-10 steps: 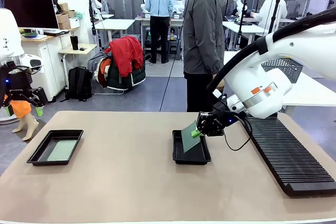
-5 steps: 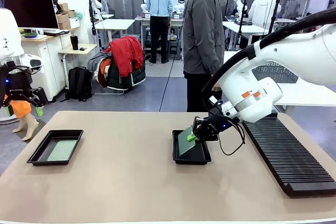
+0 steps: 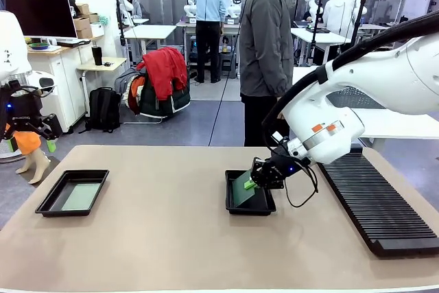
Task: Inspect and transfer BCBs to ESD trays.
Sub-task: Pick up the Blank PCB from the PCB Rack and place it in the right ESD tray.
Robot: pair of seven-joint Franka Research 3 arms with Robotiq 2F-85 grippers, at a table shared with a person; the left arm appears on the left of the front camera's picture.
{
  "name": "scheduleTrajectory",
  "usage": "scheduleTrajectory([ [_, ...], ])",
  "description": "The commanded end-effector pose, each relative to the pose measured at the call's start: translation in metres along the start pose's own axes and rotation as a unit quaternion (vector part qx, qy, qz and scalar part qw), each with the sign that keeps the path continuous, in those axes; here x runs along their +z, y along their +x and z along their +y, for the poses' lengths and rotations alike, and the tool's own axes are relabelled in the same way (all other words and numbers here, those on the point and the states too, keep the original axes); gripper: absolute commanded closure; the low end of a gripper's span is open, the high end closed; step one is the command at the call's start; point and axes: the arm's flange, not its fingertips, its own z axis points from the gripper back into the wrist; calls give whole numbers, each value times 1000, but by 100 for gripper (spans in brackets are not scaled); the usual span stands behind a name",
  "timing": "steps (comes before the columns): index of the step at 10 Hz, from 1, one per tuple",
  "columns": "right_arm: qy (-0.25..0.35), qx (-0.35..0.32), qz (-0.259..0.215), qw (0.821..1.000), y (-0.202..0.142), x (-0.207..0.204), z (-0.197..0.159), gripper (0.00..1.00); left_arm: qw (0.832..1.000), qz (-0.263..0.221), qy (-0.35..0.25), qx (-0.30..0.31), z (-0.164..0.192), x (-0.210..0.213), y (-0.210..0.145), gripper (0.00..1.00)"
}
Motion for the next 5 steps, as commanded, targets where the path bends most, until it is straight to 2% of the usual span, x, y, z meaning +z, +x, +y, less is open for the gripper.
scheduleTrajectory([
  [1,0,2,-1,1000,0,2,1,98,1000,-1,-2,0,0,-1,-1,0],
  [5,0,2,-1,1000,0,2,1,98,1000,-1,-2,0,0,-1,-1,0],
])
